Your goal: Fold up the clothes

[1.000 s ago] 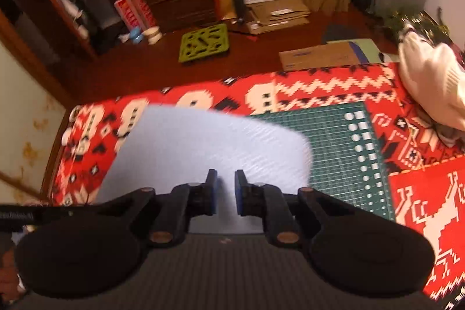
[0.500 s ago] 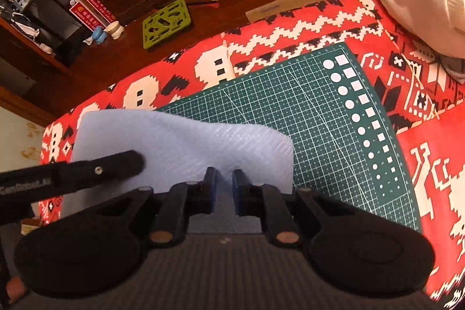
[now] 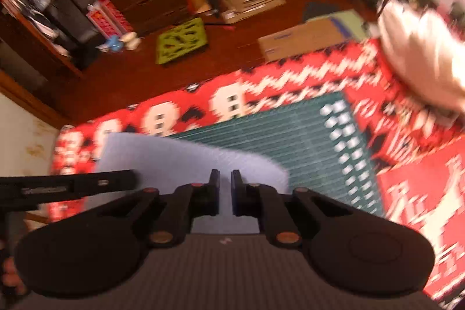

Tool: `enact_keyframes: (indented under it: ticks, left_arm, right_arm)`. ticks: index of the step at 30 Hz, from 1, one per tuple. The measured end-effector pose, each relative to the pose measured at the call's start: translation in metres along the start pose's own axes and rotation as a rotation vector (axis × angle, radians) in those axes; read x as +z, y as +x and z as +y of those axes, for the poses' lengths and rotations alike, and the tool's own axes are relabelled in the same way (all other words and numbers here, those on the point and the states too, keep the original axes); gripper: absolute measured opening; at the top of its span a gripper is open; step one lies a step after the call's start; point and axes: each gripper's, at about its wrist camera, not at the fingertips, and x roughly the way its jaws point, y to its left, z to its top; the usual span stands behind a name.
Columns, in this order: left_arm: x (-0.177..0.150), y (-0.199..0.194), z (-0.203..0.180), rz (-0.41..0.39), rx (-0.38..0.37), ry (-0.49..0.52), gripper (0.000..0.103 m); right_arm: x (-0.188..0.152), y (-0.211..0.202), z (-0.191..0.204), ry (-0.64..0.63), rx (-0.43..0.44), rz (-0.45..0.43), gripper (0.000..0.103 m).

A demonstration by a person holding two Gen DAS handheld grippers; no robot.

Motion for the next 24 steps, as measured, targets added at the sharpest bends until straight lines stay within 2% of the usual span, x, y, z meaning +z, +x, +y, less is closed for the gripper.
enact_keyframes:
  ticks: [1, 3, 6, 9, 12, 19, 22, 24]
  left_arm:
    - [0.001, -0.002, 0.001, -0.004, 0.002, -0.004, 0.002]
    - [0.002, -0.009, 0.002, -0.010, -0.011, -0.010, 0.002]
    - [-0.006, -0.022, 0.001, 0.019, -0.060, -0.007, 0.003]
    - [-0.027, -0.030, -0.003, 0.087, -0.083, -0.002, 0.003]
    - [-0.056, -0.036, -0.008, 0.154, -0.092, -0.003, 0.003]
    - [-0.127, -0.039, -0.009, 0.253, -0.094, -0.073, 0.003]
    - [-0.144, -0.034, -0.009, 0.259, -0.046, -0.053, 0.003]
    - [-0.154, -0.026, -0.011, 0.274, 0.005, -0.017, 0.003]
  right_arm:
    - [0.003, 0.005, -0.005, 0.029, -0.009, 0.016, 0.012]
    - [0.005, 0.002, -0.012, 0.081, 0.029, 0.018, 0.012]
    - [0.000, -0.017, -0.005, 0.052, 0.100, 0.022, 0.012]
    - [-0.023, -0.027, 0.013, 0.025, 0.153, 0.116, 0.012]
    - [-0.051, -0.033, 0.026, 0.037, 0.169, 0.204, 0.012]
    - [-0.119, -0.040, 0.044, 0.057, 0.128, 0.330, 0.012]
    - [-0.144, -0.038, 0.051, 0.034, 0.091, 0.344, 0.011]
    - [-0.161, -0.029, 0.052, 0.024, 0.059, 0.361, 0.005]
